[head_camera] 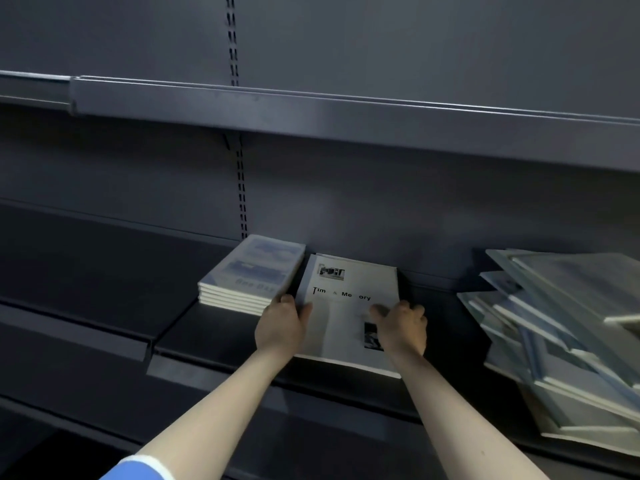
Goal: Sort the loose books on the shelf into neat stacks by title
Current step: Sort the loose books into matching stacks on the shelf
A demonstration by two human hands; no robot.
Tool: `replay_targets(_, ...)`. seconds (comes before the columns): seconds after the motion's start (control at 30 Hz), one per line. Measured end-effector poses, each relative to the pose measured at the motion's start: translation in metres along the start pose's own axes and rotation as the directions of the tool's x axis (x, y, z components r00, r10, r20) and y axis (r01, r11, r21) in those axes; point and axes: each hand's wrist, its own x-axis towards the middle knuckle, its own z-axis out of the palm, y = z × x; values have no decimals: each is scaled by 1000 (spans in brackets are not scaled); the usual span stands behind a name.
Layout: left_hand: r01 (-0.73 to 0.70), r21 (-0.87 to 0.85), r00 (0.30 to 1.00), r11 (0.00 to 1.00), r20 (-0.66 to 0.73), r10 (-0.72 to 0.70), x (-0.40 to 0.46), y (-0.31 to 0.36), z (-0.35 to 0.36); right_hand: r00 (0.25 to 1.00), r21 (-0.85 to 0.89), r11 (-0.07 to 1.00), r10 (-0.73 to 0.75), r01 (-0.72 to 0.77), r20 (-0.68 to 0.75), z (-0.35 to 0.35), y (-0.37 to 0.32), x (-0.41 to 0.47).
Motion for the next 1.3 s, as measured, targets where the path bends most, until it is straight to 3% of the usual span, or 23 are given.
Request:
replay_targets(0.23,-53,228,999,972,18,50,10,11,2,1000,-21,1000,12,-12,17,5,-2,15)
replay_targets(0.6,-78,201,993,976,-68,93,23,8,13,999,24,999,43,-44,25,9,-4,33)
replay_targets(0.83,-81,149,995,985,-41,88,20,9,8,998,3,999,41,-42,44,6,-5,31)
replay_targets(1.0,-103,147,995,984,24,101,19,11,-1,993,-116,992,-42,55,112,-17,-3,25)
replay_targets(1.13,-162,53,986,985,49,159,16,30,-9,980,-222,955,-195,199,42,-57,-5,22)
replay_targets(1.3,-315,-1,942,949,123,313,14,84,-23,959,-312,919,-275,242,-68,-120,2,31)
